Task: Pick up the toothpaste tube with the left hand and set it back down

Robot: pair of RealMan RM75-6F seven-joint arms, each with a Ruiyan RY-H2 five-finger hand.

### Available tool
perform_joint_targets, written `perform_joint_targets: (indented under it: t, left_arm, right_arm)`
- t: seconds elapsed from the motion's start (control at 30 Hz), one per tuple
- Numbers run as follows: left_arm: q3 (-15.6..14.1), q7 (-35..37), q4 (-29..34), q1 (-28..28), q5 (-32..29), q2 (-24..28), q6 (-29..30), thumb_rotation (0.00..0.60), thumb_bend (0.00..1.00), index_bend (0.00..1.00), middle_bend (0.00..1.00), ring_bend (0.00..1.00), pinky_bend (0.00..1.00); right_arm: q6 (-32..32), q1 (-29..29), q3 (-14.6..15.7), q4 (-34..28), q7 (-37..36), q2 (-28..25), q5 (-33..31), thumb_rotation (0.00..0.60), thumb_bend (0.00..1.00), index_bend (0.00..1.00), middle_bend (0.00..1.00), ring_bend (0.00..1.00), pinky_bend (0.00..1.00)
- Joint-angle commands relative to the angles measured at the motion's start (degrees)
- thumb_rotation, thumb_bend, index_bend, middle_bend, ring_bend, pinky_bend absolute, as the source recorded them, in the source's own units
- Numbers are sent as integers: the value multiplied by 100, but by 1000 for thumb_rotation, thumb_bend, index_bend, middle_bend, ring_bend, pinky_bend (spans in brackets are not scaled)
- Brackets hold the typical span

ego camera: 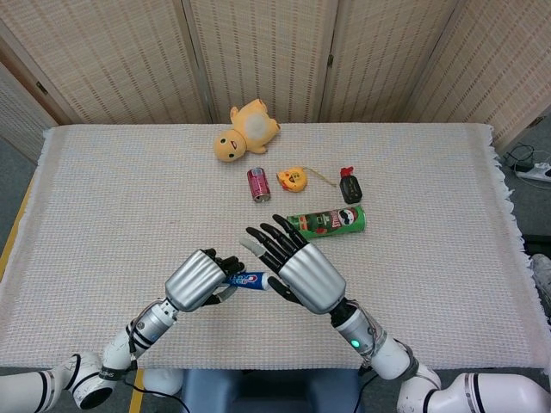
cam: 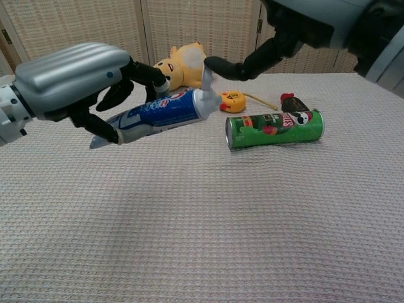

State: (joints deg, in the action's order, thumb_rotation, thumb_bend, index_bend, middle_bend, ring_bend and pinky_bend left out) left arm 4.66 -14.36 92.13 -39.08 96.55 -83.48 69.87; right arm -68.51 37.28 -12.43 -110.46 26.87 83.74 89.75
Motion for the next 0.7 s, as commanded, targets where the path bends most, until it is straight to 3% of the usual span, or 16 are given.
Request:
perform_joint_targets:
  t: [0.03,0.33,0.57,0.7]
  left_arm:
    - [-11,46,-60,41,-28,24,40,600,651,814,841,844,717]
    - [-155,-316,-831,157,-419,-8,-311,600,650,760,824,770,662]
    - [-124,-1023,-1457,97,-1015,-362,-902,600,646,683,721,669,597]
    - [-75,-1080,-1699,74,-1286,-561,-1099,600,645,611,653,610,578]
  right_arm:
    - [-163,-101,27,-24,-101,-126,75,600,394,72,113,100,33]
    - [-961,-787,377,99,-722,-1012,499,600,395,72,113,100,32]
    - [-1371,-1214,674,488,-1260,-1300,692,600,394,72,113,102,33]
    - [-1535,-1383,740,649,-1524,-1356,693,600,394,72,113,102,33]
